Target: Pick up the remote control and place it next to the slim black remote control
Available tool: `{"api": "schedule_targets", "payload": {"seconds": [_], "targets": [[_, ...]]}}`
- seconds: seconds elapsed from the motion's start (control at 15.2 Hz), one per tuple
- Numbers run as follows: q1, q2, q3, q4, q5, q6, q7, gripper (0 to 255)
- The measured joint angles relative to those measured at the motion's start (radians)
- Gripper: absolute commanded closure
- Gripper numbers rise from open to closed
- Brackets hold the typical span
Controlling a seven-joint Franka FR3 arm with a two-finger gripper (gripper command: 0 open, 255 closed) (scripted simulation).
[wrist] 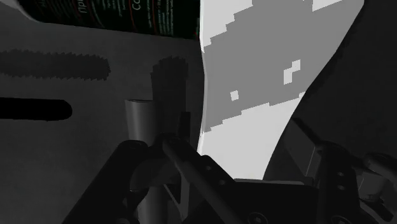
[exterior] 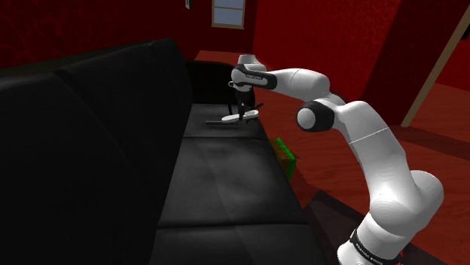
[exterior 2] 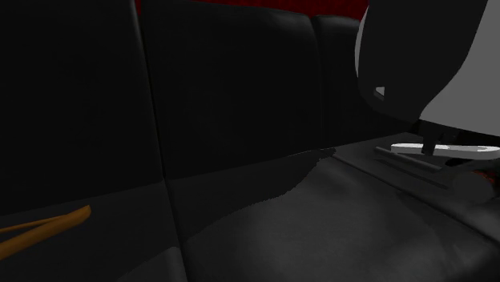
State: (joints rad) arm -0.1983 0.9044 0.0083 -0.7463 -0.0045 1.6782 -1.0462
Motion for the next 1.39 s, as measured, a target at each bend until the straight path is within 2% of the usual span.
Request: {"api": "schedule_targets", "payload": {"seconds": [0.53,0.86,1.19,1.25,1.39], "targets": [[-0.003,-0.038,0.0,-0.172,0.001,0.134,-0.003,255],[-0.003,-0.023,-0.001,-0.203,0.0,0.181,-0.001,255],[-0.002,-0.021,0.0,-0.204,0.0,0.185,-0.002,255],[-0.002,-0.02,0.0,-0.203,0.0,0.185,-0.002,0],[-0.002,-0.019,0.0,-0.203,0.0,0.185,-0.002,0]]}}
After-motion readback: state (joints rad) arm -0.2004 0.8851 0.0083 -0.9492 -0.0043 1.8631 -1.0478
